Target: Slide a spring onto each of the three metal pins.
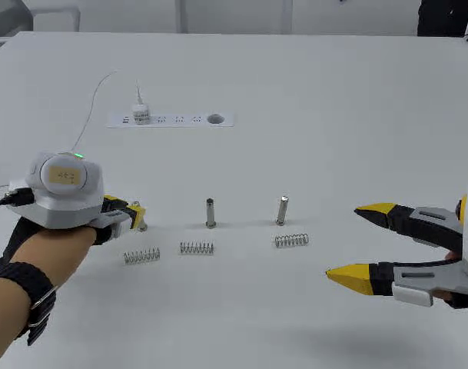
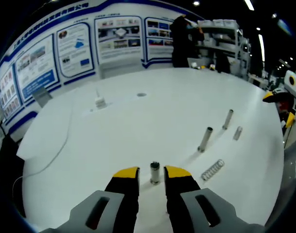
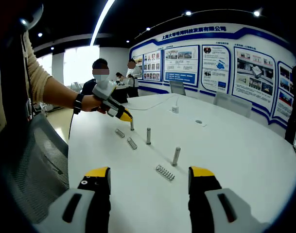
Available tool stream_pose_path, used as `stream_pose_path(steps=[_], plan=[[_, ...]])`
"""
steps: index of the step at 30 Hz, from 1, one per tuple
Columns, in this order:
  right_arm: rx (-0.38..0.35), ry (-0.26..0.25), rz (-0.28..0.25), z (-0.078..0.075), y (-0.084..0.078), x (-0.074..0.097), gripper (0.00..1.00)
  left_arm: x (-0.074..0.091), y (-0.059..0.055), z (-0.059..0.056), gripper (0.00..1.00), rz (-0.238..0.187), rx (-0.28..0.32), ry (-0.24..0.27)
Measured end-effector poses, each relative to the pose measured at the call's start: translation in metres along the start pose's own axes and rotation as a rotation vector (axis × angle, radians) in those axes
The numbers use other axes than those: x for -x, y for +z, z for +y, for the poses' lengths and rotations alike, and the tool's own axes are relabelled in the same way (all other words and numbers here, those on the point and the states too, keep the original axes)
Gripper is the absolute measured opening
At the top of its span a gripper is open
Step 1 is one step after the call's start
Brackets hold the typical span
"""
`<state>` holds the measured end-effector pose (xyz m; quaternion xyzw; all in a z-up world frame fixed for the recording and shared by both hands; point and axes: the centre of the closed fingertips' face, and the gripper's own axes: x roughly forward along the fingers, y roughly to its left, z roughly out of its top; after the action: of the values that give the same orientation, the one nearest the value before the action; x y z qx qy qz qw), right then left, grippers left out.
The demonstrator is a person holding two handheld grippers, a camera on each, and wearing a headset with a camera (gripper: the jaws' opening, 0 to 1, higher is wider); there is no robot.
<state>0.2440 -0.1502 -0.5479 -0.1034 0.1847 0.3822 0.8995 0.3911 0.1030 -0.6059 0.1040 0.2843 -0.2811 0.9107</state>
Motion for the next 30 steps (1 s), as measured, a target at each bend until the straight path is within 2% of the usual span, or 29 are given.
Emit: stream_pose_path(steps=[10,18,25,30], plan=[[0.003,0.003,-0.001,0.0,0.001,0.0,0.66,0.007,-0.003,0.001,0.23,-0.004,-0.01,-0.011],[0.001,0.003,0.002,0.0,0.0,-0.001,0.66,0.015,-0.012,0.001,0.24,0.004,-0.016,-0.035],[0.002,0.006,0.003,0.001,0.0,-0.002,0.66,0.022,-0.02,-0.005,0.23,0.009,-0.045,-0.086],[0.003,0.005,0.005,0.0,0.0,-0.002,0.66,0.026,-0.03,-0.006,0.23,0.024,-0.05,-0.107]])
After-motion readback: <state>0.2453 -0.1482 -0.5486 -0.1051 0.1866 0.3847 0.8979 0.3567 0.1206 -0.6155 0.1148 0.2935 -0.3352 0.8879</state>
